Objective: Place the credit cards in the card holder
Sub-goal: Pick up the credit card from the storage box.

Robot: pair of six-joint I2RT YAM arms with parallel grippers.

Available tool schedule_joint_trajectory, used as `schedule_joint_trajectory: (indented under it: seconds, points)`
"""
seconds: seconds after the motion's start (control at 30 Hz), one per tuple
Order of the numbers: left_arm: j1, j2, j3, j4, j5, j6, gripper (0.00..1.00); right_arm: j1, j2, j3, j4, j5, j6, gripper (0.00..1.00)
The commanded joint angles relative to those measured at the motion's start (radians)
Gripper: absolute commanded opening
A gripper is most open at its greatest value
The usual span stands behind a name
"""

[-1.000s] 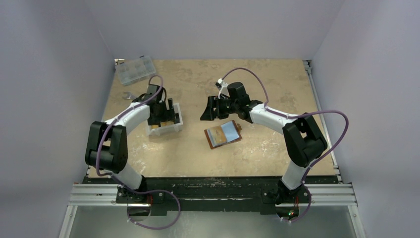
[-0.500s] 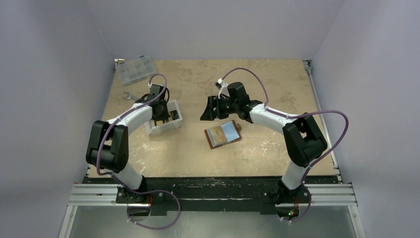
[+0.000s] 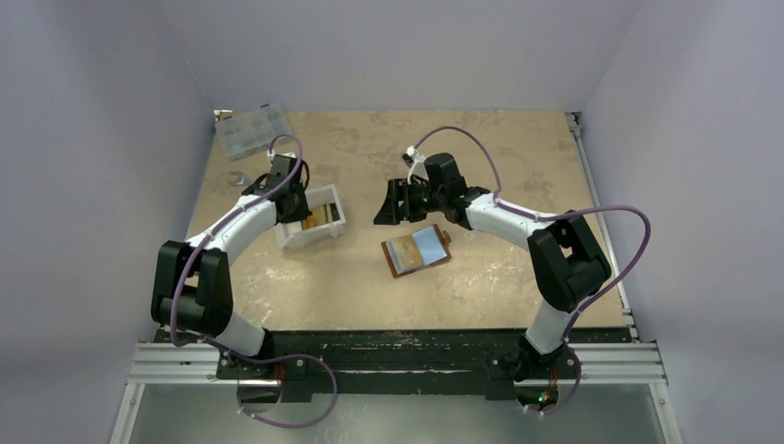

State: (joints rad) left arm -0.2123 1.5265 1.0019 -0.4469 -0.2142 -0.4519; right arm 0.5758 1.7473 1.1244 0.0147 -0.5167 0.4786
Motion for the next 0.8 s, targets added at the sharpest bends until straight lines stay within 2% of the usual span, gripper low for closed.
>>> schedule_joint_trajectory:
  seconds: [0.0,0.33,0.6,0.77]
  points:
    - [0.005,-0.048,0.007,-0.025,0.016,0.007,0.0,0.004,-0.008,0.031,0.018,-0.017,0.0,0.73]
    - [0.023,-0.126,0.041,-0.059,0.059,0.013,0.0,0.008,-0.008,0.045,0.022,-0.01,0.002,0.74]
    - [0.121,-0.146,0.079,-0.048,0.264,0.035,0.0,0.051,0.041,0.185,0.038,0.01,0.037,0.75]
    - [0.197,-0.167,0.072,-0.029,0.376,0.047,0.0,0.099,0.11,0.287,0.105,0.004,0.121,0.81]
